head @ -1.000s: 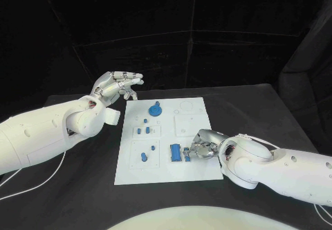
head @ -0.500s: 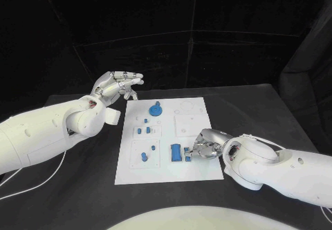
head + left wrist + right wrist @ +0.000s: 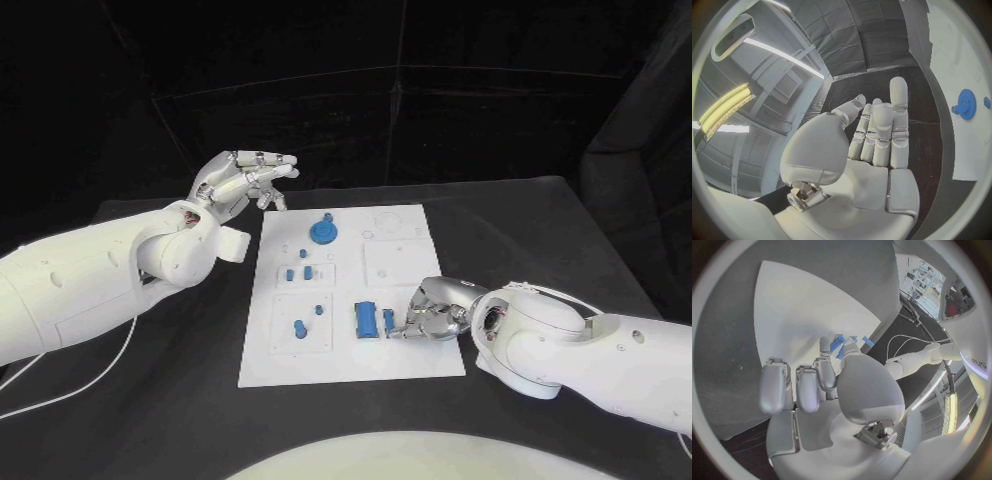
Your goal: Assemble the parts on the task board
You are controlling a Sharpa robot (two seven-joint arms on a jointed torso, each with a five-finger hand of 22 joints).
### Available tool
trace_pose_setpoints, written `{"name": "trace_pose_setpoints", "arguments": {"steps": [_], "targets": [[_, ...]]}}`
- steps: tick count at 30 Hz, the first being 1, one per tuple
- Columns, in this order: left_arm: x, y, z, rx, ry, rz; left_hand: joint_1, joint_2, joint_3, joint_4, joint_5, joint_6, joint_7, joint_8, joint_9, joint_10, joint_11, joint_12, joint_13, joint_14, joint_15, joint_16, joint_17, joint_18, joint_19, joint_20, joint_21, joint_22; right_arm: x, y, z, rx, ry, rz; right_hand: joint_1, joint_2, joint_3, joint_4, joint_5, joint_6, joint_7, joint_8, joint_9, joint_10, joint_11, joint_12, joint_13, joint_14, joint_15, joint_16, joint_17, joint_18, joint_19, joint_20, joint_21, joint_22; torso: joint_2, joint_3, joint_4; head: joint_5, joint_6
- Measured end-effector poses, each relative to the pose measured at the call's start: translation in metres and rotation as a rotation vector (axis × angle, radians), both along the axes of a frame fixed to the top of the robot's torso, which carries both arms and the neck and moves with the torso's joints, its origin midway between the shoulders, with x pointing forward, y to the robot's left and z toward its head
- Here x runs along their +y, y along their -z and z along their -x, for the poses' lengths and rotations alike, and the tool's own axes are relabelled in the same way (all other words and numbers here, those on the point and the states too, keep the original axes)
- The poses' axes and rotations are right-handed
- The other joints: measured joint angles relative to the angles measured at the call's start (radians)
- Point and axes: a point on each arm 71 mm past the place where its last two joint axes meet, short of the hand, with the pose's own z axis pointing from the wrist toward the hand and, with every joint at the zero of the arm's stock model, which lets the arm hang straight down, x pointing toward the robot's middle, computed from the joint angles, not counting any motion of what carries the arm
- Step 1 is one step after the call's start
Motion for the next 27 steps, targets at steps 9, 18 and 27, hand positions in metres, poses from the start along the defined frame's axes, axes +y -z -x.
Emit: {"name": "trace_pose_setpoints", "arguments": {"steps": [9, 18, 27], "targets": [[-0.0002, 0.0001, -0.0003, 0.000, 0.000, 0.000, 0.000, 0.000, 0.000, 0.000, 0.000, 0.000, 0.000, 0.000, 0.000, 0.000, 0.000, 0.000, 0.000, 0.000, 0.000, 0.000, 0.000, 0.000, 0.000, 0.000, 0.000, 0.000, 0.0005, 0.0056, -0.0042, 0.027, -0.003, 0.015, 0.016, 0.016, 0.000, 0.000, -0.007, -0.003, -0.003, 0.005, 0.004, 0.000, 0.000, 0.000, 0.002, 0.000, 0.000, 0.000, 0.000, 0.000, 0.000, 0.000, 0.000, 0.001, 0.001, -0.0006, 0.0001, 0.000, -0.003], [-0.0002, 0.0002, -0.0004, 0.001, 0.000, -0.001, 0.000, 0.000, 0.000, 0.000, 0.000, 0.000, 0.000, 0.000, 0.000, 0.000, 0.000, 0.000, 0.000, 0.000, 0.000, 0.000, 0.000, 0.000, 0.000, 0.000, 0.000, 0.000, 0.0019, 0.0082, -0.0085, 0.032, 0.007, 0.023, 0.027, 0.026, -0.002, 0.002, -0.010, -0.001, -0.005, 0.012, 0.010, 0.000, 0.000, 0.000, 0.002, 0.000, 0.000, 0.000, 0.000, 0.000, 0.000, 0.000, 0.000, 0.002, 0.001, -0.0009, 0.0017, 0.002, -0.005], [0.0000, 0.0002, -0.0005, 0.001, -0.001, -0.001, 0.000, 0.000, 0.000, 0.000, 0.000, 0.000, 0.000, 0.000, 0.000, 0.000, 0.000, 0.000, 0.000, 0.000, 0.000, 0.000, 0.000, 0.000, 0.000, 0.000, 0.000, 0.000, 0.0028, 0.0087, -0.0094, 0.043, 0.013, 0.015, 0.044, 0.018, -0.017, -0.013, -0.001, -0.009, -0.002, 0.019, 0.010, 0.000, 0.000, 0.000, 0.004, 0.000, 0.000, 0.000, 0.000, 0.000, 0.000, 0.000, 0.000, 0.000, 0.001, -0.0003, 0.0012, 0.003, -0.004]]}}
